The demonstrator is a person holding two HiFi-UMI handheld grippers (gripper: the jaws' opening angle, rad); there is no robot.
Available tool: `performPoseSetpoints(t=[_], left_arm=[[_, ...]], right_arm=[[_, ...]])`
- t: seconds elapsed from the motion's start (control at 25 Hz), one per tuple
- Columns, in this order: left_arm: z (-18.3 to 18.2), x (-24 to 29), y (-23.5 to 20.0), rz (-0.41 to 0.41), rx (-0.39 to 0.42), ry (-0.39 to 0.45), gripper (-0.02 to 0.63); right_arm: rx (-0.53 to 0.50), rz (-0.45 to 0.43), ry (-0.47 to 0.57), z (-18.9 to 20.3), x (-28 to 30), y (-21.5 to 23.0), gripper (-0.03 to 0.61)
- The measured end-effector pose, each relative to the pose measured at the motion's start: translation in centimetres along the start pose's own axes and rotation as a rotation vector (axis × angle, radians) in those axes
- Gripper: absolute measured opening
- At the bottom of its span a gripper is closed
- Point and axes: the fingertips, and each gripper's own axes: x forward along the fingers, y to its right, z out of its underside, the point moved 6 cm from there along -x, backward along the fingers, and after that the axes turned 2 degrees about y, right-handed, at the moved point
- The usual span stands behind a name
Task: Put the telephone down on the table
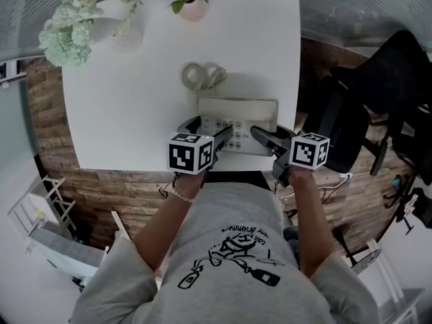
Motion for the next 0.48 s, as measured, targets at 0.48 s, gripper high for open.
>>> performPoseSetpoints(t=[0.48], left_arm=[[0.00, 0.03, 0.06, -0.002, 0.011, -0.009, 0.408]], right_arm=[[-0.010, 0.076, -0.036, -0.03, 0.22, -0.31, 0.279]])
